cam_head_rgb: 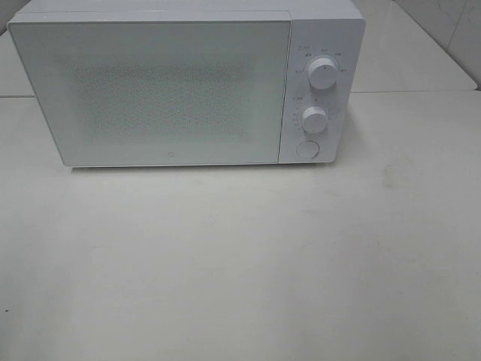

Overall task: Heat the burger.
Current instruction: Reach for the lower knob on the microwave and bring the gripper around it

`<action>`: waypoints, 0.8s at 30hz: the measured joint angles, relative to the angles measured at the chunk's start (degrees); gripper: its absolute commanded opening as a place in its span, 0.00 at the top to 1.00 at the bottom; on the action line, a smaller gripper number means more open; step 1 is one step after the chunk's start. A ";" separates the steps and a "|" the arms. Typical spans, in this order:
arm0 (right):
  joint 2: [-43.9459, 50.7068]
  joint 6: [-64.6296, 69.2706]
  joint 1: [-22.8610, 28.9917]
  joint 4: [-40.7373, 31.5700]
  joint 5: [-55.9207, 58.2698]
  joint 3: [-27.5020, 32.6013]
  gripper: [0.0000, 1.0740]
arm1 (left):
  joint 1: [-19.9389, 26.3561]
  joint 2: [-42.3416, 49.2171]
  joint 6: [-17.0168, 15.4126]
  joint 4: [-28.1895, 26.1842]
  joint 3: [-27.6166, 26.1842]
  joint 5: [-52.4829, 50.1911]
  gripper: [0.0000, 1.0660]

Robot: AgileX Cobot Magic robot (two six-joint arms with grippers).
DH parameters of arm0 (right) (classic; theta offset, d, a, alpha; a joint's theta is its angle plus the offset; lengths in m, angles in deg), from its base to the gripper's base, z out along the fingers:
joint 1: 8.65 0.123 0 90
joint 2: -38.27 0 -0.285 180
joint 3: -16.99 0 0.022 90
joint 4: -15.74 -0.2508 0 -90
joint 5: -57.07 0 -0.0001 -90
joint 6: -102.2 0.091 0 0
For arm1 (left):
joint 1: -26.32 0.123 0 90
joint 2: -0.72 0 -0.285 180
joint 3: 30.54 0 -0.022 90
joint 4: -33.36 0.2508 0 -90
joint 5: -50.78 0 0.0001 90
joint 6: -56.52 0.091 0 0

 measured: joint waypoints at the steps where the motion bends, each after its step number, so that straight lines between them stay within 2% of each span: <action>1: 0.00 0.00 0.00 0.00 0.00 0.00 0.29 | 0.00 1.20 0.00 0.00 0.00 0.00 0.06; 11: 0.00 0.00 0.00 0.00 0.00 0.00 0.29 | 0.00 14.84 0.00 0.00 0.00 0.00 0.06; 24: 0.00 0.00 0.00 0.00 0.00 0.00 0.29 | 0.00 15.24 0.00 0.00 0.00 0.00 0.06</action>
